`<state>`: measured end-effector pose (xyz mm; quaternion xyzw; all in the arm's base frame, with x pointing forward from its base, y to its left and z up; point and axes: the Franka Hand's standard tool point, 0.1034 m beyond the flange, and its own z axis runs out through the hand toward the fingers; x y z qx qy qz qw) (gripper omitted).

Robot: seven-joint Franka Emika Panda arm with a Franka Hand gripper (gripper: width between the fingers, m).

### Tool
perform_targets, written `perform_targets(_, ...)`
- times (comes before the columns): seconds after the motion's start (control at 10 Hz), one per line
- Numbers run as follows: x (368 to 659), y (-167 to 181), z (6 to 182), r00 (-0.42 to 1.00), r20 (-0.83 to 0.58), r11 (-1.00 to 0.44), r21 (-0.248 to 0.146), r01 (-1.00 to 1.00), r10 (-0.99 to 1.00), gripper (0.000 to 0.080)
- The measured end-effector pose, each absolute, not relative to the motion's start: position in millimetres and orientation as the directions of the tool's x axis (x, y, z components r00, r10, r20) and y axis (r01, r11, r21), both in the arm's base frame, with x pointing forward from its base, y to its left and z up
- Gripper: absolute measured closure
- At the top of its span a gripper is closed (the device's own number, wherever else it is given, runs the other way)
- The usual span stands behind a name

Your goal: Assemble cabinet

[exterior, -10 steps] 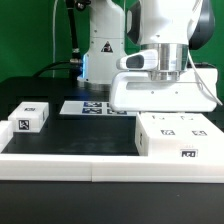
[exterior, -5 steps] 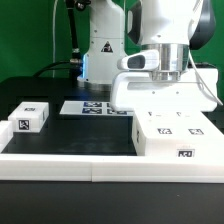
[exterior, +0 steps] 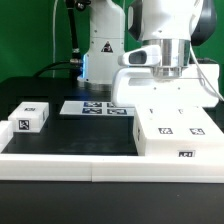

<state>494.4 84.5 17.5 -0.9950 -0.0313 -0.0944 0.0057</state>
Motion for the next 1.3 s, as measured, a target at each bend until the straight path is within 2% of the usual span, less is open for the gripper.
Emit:
perform_targets(0.2, 498, 86, 35.5, 0.977, 0.193, -0.996, -0.006, 0.093, 0.090, 0.0798)
perform_targets(0.5, 508, 84, 73.7, 0.982, 0.166, -0.995, -0.022, 0.098, 0.094, 0.0798)
perform_targets(1.0, 506, 84, 70.1, 0.981, 0.168, -0.995, -0.020, 0.099, 0.094, 0.0798)
perform_targets(1.1, 507, 84, 72.5, 0.982, 0.164, -0.995, -0.021, 0.098, 0.093, 0.0798)
perform_targets(1.3, 513, 87, 91.1, 0.986, 0.137, -0.995, -0.032, 0.099, 0.094, 0.0798)
